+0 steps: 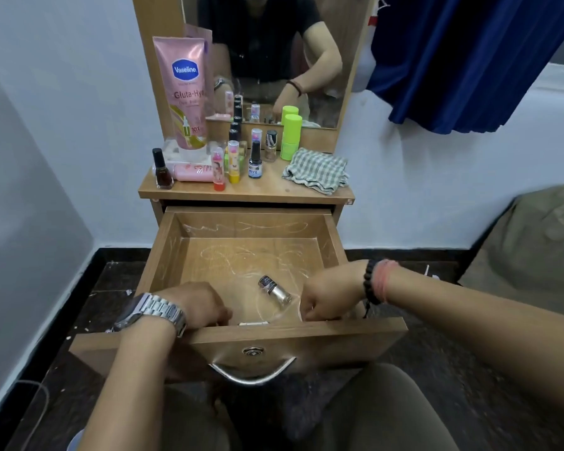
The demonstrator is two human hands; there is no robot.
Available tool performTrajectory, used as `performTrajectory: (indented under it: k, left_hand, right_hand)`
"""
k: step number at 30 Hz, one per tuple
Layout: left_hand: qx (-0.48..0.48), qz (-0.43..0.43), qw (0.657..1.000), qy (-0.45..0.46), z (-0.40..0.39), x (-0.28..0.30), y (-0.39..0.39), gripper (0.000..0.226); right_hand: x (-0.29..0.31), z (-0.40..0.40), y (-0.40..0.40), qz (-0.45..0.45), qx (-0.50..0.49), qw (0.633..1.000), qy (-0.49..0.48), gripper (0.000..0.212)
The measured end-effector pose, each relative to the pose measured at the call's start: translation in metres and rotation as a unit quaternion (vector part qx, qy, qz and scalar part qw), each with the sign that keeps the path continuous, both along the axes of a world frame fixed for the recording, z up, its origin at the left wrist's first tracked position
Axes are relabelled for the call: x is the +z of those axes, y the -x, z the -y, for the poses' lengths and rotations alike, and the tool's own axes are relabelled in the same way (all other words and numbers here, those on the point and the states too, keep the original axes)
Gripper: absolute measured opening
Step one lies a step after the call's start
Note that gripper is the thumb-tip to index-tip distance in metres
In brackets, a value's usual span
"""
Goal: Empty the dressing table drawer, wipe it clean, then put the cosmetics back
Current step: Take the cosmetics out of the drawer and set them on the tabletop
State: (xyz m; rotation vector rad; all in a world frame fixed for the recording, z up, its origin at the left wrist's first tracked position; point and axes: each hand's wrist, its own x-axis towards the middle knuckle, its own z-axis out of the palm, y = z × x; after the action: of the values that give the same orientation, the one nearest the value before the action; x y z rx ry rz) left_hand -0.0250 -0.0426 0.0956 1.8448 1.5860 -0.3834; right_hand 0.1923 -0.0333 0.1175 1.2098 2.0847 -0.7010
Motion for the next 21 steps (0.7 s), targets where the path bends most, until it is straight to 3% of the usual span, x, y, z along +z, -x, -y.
performTrajectory:
  k: [6, 13, 18, 21]
  left_hand:
    - [-0.011, 0.003, 1.0, 0.002, -0.001, -0.005, -0.002, 0.031]
    - [-0.037, 0.025, 0.999, -0.003, -0.003, -0.007, -0.002, 0.018]
    - [-0.022, 0.06, 0.997, -0.044, -0.004, -0.006, -0.002, 0.021]
    - [0.012, 0.112, 0.986, -0.12, -0.007, -0.007, -0.002, 0.015]
  right_hand:
    - [-0.001, 0.001, 0.006, -0.022, -0.075, 0.996, 0.033, 0.057]
    - [-0.017, 0.005, 0.025, -0.1, -0.091, 0.991, 0.02, 0.054]
    - [-0.028, -0.001, 0.037, -0.229, -0.167, 0.959, -0.02, 0.025]
    - [-0.03, 0.0, 0.045, -0.265, -0.171, 0.949, -0.028, 0.039]
